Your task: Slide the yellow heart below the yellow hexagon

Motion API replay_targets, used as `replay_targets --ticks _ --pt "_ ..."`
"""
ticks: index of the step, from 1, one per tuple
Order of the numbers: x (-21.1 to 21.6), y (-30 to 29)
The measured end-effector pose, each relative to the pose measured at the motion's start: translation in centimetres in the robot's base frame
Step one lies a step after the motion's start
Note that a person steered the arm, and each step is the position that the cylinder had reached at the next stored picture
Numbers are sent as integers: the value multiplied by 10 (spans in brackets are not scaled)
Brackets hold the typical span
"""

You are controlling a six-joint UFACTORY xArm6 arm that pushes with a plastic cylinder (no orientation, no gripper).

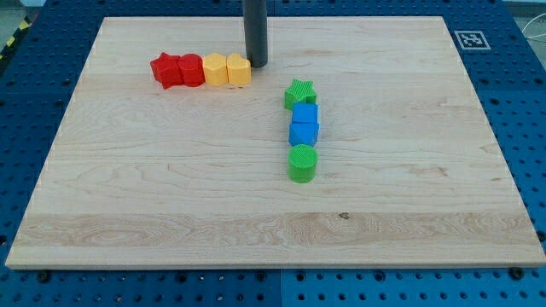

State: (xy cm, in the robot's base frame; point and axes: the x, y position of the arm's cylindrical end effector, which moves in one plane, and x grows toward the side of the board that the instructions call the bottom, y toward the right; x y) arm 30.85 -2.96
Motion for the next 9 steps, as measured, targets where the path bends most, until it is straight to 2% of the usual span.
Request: replay_targets --ticks 5,9 --pt "48 -13" --pt "61 -44"
